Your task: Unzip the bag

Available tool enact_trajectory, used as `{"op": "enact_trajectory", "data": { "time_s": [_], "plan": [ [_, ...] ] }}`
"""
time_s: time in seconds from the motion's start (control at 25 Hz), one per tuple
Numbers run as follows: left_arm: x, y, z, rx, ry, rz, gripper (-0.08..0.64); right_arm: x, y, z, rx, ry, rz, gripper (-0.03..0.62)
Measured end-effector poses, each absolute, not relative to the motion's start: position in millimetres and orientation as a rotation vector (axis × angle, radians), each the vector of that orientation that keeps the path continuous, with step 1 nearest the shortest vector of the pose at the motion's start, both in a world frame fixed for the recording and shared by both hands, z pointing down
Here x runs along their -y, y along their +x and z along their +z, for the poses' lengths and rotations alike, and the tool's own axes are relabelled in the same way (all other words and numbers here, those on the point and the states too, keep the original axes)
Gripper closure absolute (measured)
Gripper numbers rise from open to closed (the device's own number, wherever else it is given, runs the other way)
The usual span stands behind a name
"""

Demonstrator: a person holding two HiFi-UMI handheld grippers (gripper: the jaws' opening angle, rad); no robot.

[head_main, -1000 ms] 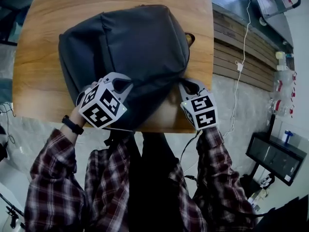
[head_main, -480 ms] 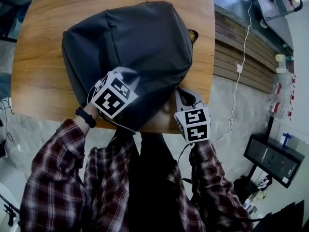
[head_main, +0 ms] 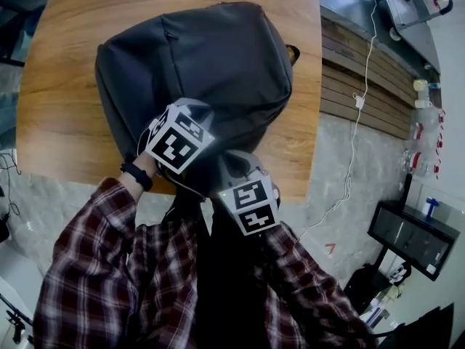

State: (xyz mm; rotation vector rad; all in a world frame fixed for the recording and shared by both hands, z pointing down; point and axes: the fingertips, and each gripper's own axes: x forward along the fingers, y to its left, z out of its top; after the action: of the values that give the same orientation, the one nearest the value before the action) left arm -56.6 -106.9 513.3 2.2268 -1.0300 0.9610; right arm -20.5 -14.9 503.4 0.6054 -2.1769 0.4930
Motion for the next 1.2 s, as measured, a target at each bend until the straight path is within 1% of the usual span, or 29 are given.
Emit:
{"op": "enact_trajectory", "data": {
  "time_s": [0.2, 0.36, 0.6, 0.84, 1.0, 1.2],
  "plan": [
    [106, -55, 510, 1.040, 2.236, 0.948, 0.551, 2, -32, 503, 2.196, 0.562, 0.510, 0.580],
    [111, -66, 490, 1.124, 2.283, 0.887, 0.551, 8, -30, 476, 2.238, 0.586, 0.553, 0.580],
    [105, -63, 419, 1.280, 2.326, 0.573, 0.551, 59, -1, 405, 2.391, 0.772, 0.603, 0.580],
    [92, -42, 352, 1.346, 2.377, 0.367, 0.551, 113, -13, 340, 2.521, 0.851, 0.415, 0.580],
    [85, -47, 315, 1.455, 2.367, 0.214, 0.551, 115, -29, 313, 2.612, 0.823, 0.357, 0.581],
    [71, -68, 271, 1.564, 2.289, 0.064, 0.551, 99, -35, 284, 2.675, 0.801, 0.379, 0.581]
  ]
}}
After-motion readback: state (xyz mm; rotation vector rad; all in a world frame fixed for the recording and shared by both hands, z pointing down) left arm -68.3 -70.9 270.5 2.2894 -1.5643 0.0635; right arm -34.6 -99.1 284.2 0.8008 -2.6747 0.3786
